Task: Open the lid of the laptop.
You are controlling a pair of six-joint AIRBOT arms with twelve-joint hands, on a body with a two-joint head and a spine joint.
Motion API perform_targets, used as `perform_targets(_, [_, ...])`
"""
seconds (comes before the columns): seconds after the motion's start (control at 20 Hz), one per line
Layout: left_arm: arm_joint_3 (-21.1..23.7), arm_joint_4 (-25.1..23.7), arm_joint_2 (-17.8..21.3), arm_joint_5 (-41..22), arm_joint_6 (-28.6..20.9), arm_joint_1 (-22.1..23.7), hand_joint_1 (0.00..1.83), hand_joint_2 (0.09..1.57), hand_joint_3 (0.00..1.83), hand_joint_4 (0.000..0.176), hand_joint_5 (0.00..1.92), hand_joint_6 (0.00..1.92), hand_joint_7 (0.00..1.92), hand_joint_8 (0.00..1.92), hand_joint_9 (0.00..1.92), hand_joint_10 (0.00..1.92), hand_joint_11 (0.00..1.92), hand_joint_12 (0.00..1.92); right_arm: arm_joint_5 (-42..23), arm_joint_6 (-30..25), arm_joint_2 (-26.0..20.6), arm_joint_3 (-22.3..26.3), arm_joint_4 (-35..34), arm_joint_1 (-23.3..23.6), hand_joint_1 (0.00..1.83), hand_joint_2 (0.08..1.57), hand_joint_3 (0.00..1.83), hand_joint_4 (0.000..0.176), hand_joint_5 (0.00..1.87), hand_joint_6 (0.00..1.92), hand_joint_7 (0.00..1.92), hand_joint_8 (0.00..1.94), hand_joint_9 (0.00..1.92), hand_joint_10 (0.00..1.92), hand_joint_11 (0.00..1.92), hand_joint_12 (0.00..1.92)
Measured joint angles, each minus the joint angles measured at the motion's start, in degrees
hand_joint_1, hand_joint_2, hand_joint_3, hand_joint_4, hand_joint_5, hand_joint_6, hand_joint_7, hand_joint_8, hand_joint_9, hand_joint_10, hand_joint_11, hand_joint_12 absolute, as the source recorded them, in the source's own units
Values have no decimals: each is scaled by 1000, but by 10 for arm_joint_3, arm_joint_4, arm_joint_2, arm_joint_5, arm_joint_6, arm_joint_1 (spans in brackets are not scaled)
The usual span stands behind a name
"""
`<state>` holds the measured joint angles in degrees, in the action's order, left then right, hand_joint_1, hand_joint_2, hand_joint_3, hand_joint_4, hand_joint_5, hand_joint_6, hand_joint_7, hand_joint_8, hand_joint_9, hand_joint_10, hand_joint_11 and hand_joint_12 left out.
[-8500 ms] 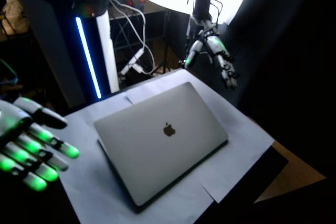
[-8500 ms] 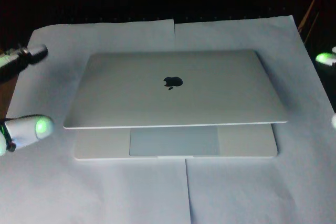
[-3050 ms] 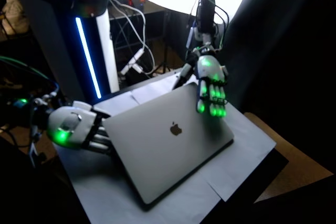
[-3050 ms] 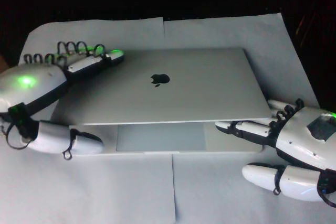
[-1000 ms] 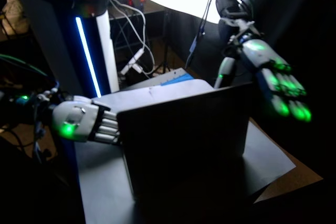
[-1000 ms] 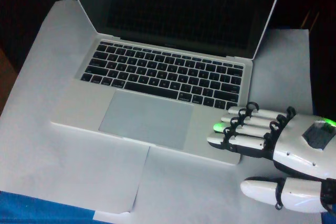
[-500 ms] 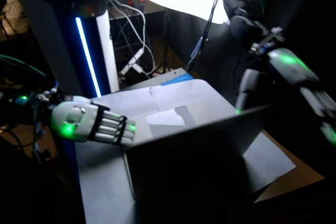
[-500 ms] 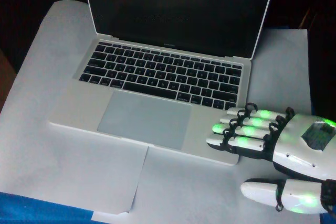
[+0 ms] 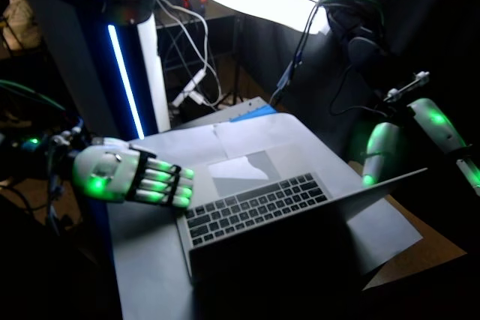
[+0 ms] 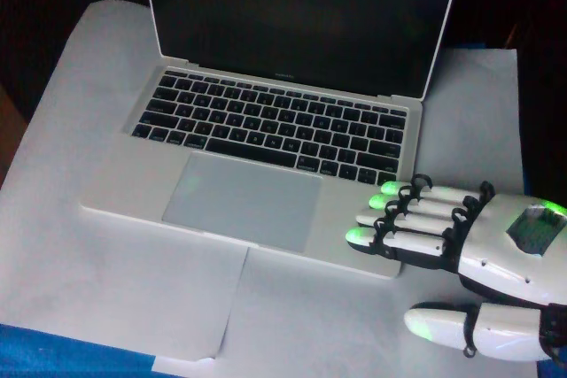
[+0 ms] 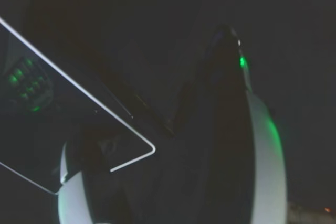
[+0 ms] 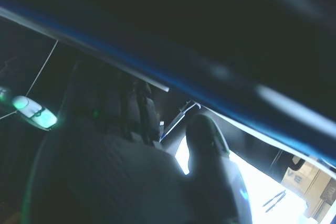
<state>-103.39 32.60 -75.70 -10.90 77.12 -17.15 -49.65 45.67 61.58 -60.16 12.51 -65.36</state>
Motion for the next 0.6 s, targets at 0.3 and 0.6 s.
perform_targets(0.3, [101,-64,61,-72,-32,-26,511,928,0,176,0,0,0,0,0,0,0,0,-1,1,1,0,0,0,0,1485,3,0,235,3,217,4,195,4,163,19])
perform_targets(0.6, [214,-171,140,-190,-135,-75,634,918,0,176,0,0,0,0,0,0,6,3,0,0,1,1,-5,0,0,1468,0,0,175,0,158,0,139,0,102,0])
